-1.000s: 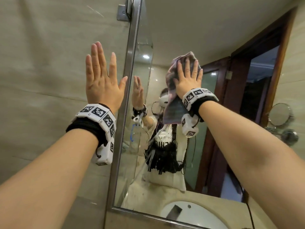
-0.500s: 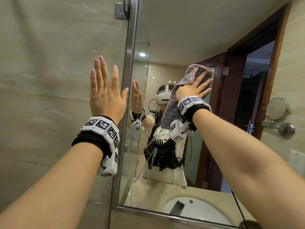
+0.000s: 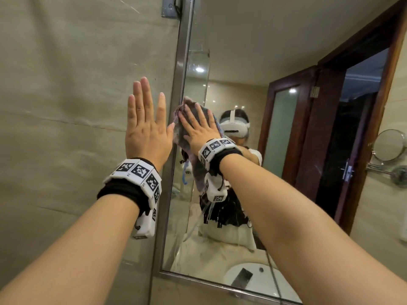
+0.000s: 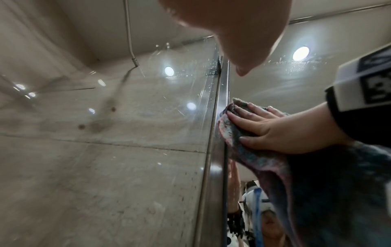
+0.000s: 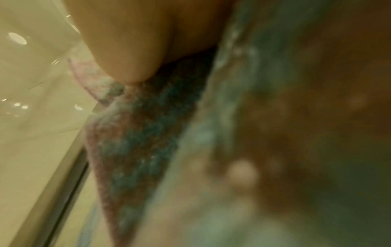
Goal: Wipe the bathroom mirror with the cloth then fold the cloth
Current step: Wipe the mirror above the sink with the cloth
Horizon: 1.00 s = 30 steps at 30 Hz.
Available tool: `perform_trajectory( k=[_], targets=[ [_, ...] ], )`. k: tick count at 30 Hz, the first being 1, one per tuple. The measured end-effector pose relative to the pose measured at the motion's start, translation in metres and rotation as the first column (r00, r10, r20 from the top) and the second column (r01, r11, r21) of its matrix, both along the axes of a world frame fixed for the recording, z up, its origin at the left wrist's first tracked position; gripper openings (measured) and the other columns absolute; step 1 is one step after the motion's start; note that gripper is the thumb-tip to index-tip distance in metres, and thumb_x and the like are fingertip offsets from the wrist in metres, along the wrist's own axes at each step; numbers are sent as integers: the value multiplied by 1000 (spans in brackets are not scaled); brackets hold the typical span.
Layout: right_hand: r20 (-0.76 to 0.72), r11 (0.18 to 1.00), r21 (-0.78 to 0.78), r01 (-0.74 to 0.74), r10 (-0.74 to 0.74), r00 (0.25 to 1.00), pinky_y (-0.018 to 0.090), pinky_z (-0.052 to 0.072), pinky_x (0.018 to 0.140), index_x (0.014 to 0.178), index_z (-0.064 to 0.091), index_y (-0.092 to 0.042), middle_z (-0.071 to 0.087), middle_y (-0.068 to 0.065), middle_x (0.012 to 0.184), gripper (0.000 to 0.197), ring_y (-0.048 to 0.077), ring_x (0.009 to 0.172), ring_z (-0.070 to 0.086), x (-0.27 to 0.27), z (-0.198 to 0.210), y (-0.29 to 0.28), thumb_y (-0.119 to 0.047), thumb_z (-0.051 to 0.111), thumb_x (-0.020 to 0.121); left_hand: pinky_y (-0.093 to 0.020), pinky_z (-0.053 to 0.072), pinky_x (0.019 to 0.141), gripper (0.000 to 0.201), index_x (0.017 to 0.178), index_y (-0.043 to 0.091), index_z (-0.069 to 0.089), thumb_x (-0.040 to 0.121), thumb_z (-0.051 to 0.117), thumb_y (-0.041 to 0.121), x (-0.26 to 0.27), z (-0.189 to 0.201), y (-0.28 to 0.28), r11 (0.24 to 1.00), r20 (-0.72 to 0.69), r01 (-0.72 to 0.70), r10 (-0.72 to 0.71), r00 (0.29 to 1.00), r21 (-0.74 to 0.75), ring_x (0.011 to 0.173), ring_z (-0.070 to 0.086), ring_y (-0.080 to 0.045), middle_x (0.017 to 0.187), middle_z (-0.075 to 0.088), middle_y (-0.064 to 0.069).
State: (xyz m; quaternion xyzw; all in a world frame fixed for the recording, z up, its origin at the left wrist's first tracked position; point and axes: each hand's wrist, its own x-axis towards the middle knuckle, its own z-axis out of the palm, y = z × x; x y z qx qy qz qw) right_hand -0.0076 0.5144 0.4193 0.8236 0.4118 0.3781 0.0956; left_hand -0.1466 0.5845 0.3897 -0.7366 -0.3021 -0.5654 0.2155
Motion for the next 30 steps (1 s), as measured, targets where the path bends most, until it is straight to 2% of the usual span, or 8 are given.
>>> perform_trajectory(
  k=[5,10,13,18,21,24,27,30],
  targets=[
    [-57,976,206,72,-61,997,47,-24,106,149,-11,-27,-20,1,158,63,30,143,-24,20,10,-59,-36,26,99,-38,-11,114,66,148,14,3,95,29,45,-1,1,-2,998,34,59,-58,998,-33,144,-8,-32,154,-9,-21],
    [-129,929,329,170,-134,983,50,-18,112,149,-12,-27,-21,2,157,62,29,143,-23,31,6,-116,-37,24,99,-39,-6,116,66,148,12,7,95,34,40,-5,2,-6,988,39,138,-135,990,-71,144,-8,-31,155,-8,-21],
    [-190,897,375,232,-171,967,52,-15,115,148,-15,-27,-24,3,156,65,30,143,-23,28,-8,-125,-37,25,99,-37,-10,115,67,148,12,3,95,31,41,-9,-5,-8,990,4,116,-116,993,-76,144,-11,-30,154,-13,-20],
    [-228,852,445,275,-189,955,57,-15,111,148,-16,-24,-23,13,156,70,39,142,-21,19,-21,-104,-40,30,97,-36,-20,112,67,148,12,-1,96,27,42,-11,-23,-10,989,-31,85,-89,996,-119,143,-15,-29,150,-25,-17],
    [-214,886,371,278,-210,954,59,-16,109,148,-16,-26,-24,12,155,69,41,141,-23,17,-26,-90,-42,28,97,-35,-23,110,67,149,11,0,96,28,41,-13,-36,-10,986,-70,103,-113,991,-128,143,-15,-28,153,-21,-18],
    [-162,948,240,208,-172,972,58,-18,108,148,-14,-27,-24,10,156,68,40,140,-25,12,-38,-74,-38,29,97,-35,-22,110,66,149,11,0,96,27,40,-16,-51,-12,984,-101,103,-119,988,-145,144,-14,-28,155,-14,-19],
    [-113,994,42,97,-92,989,55,-22,104,149,-12,-26,-22,10,156,70,39,140,-25,2,-55,-50,-37,34,97,-34,-24,108,66,149,10,-2,97,26,40,-19,-65,-14,983,-118,86,-106,987,-161,144,-13,-28,155,-14,-20],
    [-81,988,-144,50,-62,995,53,-24,101,149,-10,-25,-19,9,157,73,39,141,-22,-6,-78,-25,-36,39,97,-34,-25,107,65,149,10,-2,97,25,40,-20,-75,-14,984,-126,74,-95,987,-165,144,-11,-28,155,-13,-19]
  ],
)
